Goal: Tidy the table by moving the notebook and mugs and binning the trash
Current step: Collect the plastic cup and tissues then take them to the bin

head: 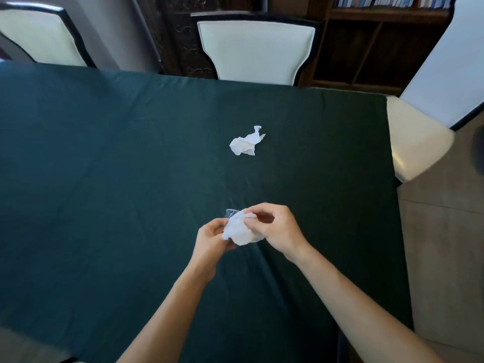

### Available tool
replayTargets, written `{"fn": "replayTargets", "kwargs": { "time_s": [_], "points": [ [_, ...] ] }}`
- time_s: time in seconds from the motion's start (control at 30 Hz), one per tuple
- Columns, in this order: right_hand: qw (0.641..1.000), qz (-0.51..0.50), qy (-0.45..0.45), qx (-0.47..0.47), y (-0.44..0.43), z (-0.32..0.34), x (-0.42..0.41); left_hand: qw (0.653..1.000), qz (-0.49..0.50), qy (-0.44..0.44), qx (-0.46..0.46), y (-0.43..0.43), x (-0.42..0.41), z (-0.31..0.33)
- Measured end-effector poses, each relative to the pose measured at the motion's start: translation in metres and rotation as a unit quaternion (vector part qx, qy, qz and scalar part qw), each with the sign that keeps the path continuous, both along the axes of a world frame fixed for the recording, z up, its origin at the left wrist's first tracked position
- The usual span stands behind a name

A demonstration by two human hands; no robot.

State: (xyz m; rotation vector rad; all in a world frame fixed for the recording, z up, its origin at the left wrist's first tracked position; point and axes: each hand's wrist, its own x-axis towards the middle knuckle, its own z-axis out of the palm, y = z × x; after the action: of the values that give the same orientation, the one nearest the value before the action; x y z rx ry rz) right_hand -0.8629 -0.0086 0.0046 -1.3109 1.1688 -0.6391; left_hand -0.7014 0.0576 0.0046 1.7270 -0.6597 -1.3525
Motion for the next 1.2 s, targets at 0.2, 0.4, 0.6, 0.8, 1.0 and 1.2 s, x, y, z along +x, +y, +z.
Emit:
{"fn": "replayTargets", "kwargs": {
  "time_s": [0.2, 0.4, 0.6, 0.8, 1.0, 1.2],
  "points": [
    [0.992, -0.049, 0.047, -0.104, -0.02, -0.019, 0.014, 0.997, 0.003, 0.079, 0.02, -0.024, 0.006, -0.003],
    [0.985, 0.005, 0.047, -0.168, -0.064, -0.021, 0.03, 0.989, -0.002, 0.144, 0.02, -0.056, 0.017, -0.007],
    [0.966, 0.04, 0.06, -0.249, -0.107, -0.028, 0.044, 0.983, -0.017, 0.184, -0.015, -0.092, 0.032, -0.008],
    [0.973, 0.14, 0.06, -0.173, -0.14, -0.035, 0.06, 0.989, 0.064, 0.132, 0.028, -0.119, 0.05, -0.02],
    [0.955, 0.07, 0.175, -0.228, -0.214, -0.065, 0.089, 0.981, 0.151, 0.114, 0.042, -0.121, 0.074, -0.033],
    [0.869, 0.168, 0.43, -0.176, -0.273, -0.087, 0.098, 0.976, 0.181, 0.111, 0.049, -0.114, 0.092, -0.036]
  ]
}}
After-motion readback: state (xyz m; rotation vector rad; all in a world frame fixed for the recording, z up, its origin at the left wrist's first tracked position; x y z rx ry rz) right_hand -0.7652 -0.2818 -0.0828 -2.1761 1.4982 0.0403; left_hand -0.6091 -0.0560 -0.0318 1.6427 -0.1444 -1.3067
